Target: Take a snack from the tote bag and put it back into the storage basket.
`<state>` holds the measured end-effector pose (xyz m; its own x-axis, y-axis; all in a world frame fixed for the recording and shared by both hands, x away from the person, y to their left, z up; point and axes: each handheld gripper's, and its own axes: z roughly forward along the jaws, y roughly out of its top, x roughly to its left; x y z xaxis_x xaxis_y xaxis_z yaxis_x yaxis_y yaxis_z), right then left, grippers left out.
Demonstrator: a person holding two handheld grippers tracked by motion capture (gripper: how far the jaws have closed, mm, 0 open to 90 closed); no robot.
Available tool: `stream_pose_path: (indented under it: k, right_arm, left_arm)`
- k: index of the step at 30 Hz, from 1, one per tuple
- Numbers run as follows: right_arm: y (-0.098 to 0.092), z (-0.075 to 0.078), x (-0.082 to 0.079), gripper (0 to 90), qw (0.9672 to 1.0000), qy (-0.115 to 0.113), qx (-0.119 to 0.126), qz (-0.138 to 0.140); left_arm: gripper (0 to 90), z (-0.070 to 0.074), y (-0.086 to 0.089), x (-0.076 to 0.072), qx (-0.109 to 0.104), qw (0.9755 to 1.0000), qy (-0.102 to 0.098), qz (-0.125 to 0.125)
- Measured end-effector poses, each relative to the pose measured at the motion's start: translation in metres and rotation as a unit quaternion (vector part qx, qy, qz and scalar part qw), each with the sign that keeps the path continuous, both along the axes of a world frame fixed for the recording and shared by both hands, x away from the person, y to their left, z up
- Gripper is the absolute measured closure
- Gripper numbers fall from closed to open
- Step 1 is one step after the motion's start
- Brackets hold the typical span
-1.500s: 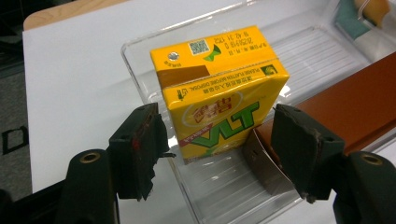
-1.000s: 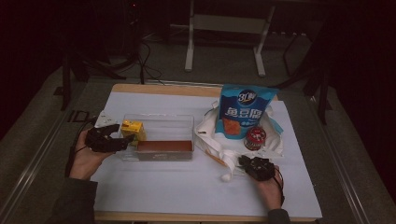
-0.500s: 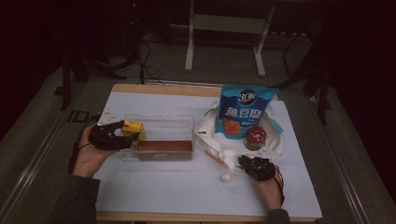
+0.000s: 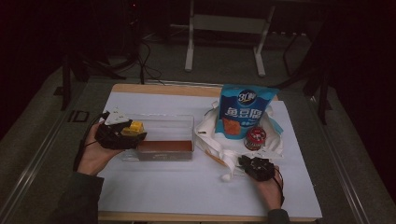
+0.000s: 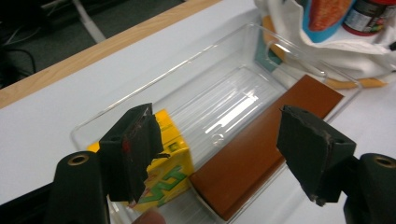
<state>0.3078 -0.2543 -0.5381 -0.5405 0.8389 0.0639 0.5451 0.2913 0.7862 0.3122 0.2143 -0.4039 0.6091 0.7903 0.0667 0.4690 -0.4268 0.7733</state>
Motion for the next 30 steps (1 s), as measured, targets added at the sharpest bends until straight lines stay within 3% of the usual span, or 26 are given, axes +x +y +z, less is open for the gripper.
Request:
stream_pose_path:
  k: [12,23,30]
  right_arm:
    - [0.0,0.0,0.0,75.1,1.0,0.001,0.001,-0.005]
    - [-0.004,0.001,0.002,70.9,0.9997,0.018,0.016,-0.011]
    - [-0.002,0.004,0.004,70.6,0.9995,0.027,0.01,-0.013]
  left_arm:
    - [27.3,0.006,-0.016,0.001,0.006,0.9996,0.0,-0.028]
    - [24.1,0.009,-0.028,0.002,-0.001,0.9985,0.006,-0.054]
    - [20.4,0.008,-0.036,0.002,-0.005,0.9968,0.01,-0.079]
